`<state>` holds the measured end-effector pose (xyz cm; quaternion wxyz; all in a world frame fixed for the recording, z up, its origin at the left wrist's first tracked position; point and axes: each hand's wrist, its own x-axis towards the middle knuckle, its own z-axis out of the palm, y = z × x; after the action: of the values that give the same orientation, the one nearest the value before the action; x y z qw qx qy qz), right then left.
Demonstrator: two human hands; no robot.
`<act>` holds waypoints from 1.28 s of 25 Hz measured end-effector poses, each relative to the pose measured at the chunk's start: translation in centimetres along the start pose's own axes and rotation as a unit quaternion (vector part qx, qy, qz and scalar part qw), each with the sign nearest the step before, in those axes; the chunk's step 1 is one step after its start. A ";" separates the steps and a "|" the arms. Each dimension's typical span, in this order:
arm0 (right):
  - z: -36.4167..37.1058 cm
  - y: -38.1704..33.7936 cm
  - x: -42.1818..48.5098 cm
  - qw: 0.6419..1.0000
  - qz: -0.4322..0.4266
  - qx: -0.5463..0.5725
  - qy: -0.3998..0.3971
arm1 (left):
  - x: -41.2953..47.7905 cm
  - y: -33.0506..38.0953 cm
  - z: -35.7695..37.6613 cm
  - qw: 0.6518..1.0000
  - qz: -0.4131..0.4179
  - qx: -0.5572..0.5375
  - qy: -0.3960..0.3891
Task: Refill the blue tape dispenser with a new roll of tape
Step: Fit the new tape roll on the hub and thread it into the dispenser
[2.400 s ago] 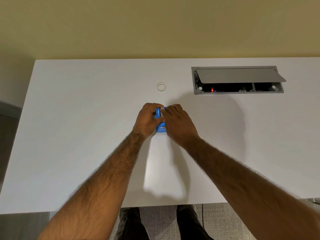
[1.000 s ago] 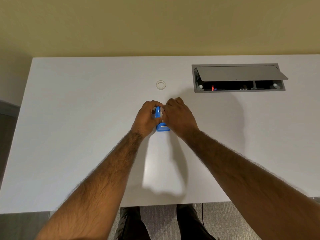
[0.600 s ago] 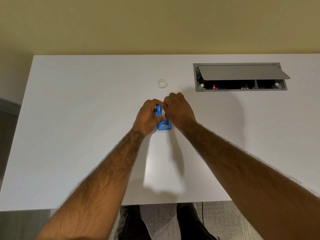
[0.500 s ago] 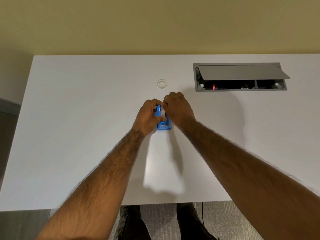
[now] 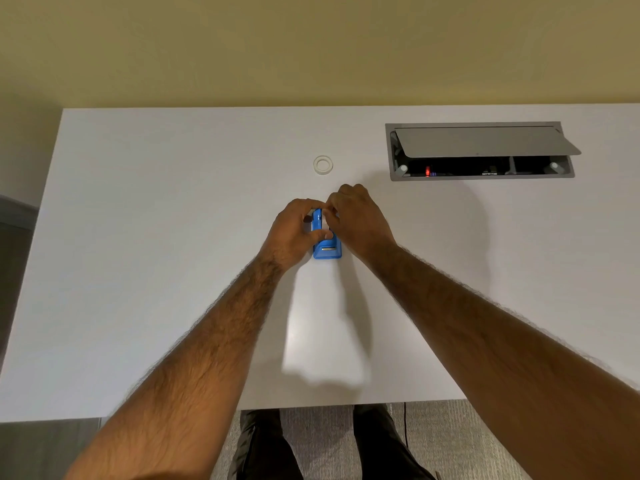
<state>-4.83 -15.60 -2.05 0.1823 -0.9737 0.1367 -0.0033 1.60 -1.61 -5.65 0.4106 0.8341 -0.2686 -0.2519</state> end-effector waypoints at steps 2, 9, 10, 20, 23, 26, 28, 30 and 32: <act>0.1 -0.1 0.3 1.000 0.000 0.001 -0.003 | 0.2 -0.1 0.1 1.000 -0.007 0.003 0.003; -0.2 0.1 0.6 1.000 -0.001 0.009 -0.016 | 0.2 -0.1 0.4 1.000 -0.020 -0.004 0.007; -0.2 0.0 0.7 1.000 0.003 0.011 -0.016 | 0.2 -0.1 0.4 1.000 -0.021 -0.005 0.007; -0.7 0.2 -0.5 0.999 -0.012 0.034 -0.034 | 0.0 -0.2 0.4 1.000 -0.001 -0.015 0.012; -0.9 0.0 -0.1 0.999 -0.025 0.012 -0.037 | 0.0 -0.1 0.3 1.000 -0.006 -0.017 0.012; -0.8 0.3 0.1 0.998 -0.022 0.014 -0.049 | 0.0 -0.1 0.4 1.000 -0.011 -0.020 0.012; -0.8 0.2 0.3 0.998 -0.018 0.014 -0.059 | 0.1 -0.2 0.4 1.000 -0.016 -0.018 0.012; -0.7 0.1 0.4 0.998 -0.019 0.013 -0.058 | 0.1 -0.2 0.4 1.000 -0.022 -0.016 0.013; -0.6 0.3 0.2 0.998 -0.011 0.036 -0.048 | 0.1 -0.3 0.4 0.999 -0.024 -0.019 0.011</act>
<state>-4.70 -16.11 -1.61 0.2239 -0.9669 0.1173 0.0362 1.48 -1.80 -6.12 0.4228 0.8352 -0.2397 -0.2574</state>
